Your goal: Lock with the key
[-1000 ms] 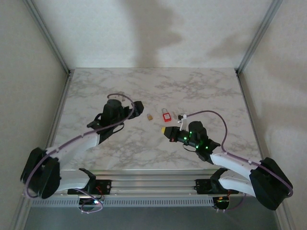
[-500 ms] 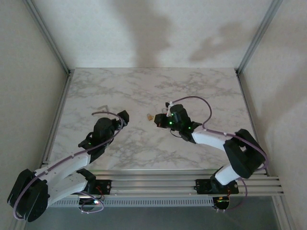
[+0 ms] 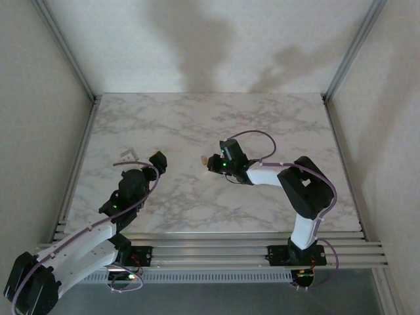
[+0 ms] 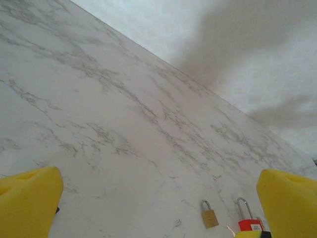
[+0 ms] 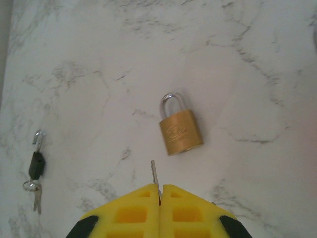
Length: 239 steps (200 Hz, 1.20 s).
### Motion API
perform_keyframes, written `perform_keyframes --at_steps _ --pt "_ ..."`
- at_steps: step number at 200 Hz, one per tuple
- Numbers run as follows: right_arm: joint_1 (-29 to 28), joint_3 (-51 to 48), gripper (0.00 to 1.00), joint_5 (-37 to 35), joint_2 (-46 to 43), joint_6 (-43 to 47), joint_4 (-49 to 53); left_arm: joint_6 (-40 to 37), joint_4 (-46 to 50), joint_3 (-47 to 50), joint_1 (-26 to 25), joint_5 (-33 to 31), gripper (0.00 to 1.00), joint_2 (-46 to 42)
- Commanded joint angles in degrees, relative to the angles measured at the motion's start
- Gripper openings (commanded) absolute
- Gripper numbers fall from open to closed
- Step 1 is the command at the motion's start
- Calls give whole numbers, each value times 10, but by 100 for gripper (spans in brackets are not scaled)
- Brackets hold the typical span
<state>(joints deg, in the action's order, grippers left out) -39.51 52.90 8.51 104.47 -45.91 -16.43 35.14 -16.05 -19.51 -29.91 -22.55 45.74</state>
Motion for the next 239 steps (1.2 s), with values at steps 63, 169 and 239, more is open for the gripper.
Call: perform_keyframes --at_steps 63,169,239 --pt "32 42 0 13 47 -11 -2 10 -6 7 -1 -12 100 -1" --pt "43 88 0 43 88 -13 21 10 -3 6 -1 -19 100 1" --pt "53 99 0 71 106 -25 15 10 -3 5 -1 -18 99 5"
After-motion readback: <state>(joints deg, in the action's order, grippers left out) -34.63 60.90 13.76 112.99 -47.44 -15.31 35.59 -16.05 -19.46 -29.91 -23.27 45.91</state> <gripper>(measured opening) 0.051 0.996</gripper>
